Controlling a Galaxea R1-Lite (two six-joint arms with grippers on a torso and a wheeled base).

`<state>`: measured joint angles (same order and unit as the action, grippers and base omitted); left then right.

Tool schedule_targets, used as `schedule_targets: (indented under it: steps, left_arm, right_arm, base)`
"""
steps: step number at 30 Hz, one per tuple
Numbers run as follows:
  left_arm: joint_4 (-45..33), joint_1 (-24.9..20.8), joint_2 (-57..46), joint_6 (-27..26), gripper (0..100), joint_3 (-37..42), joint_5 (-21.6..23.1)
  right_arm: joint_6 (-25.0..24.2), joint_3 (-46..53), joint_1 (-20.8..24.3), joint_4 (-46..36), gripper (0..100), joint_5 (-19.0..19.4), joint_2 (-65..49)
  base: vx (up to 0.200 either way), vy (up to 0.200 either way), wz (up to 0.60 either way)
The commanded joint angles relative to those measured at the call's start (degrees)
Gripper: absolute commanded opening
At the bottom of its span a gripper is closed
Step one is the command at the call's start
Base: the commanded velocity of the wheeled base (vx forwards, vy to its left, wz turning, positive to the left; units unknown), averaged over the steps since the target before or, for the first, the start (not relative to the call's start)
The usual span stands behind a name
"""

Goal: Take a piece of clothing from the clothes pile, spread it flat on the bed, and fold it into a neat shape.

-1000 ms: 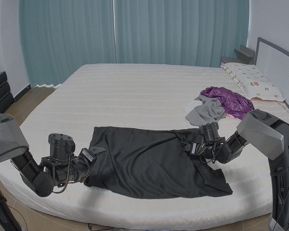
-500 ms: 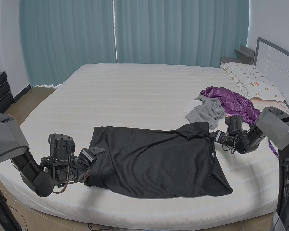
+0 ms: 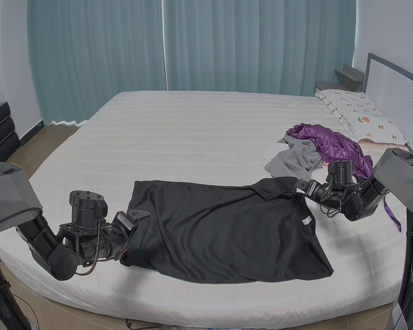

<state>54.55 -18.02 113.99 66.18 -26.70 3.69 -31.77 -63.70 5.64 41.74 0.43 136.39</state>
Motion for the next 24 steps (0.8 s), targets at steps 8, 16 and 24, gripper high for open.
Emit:
schedule_targets:
  steps: [8,16,24]
  left_arm:
    - [-0.1,4.0,2.5,-0.4,100,-5.0,0.0]
    - [-4.4,8.9,12.0,-7.1,100,-20.8,-0.1]
    - [-11.2,11.5,25.0,-10.5,100,-40.6,-0.7]
  right_arm:
    - [-8.7,6.4,4.3,3.0,100,3.7,-6.5]
    - [-15.5,10.1,4.9,4.4,100,3.7,-8.0]
    - [-19.5,14.9,4.3,9.0,100,3.5,-8.3]
  base:
    - [0.0,0.0,0.0]
    - [0.0,0.0,0.0]
    - [0.0,0.0,0.0]
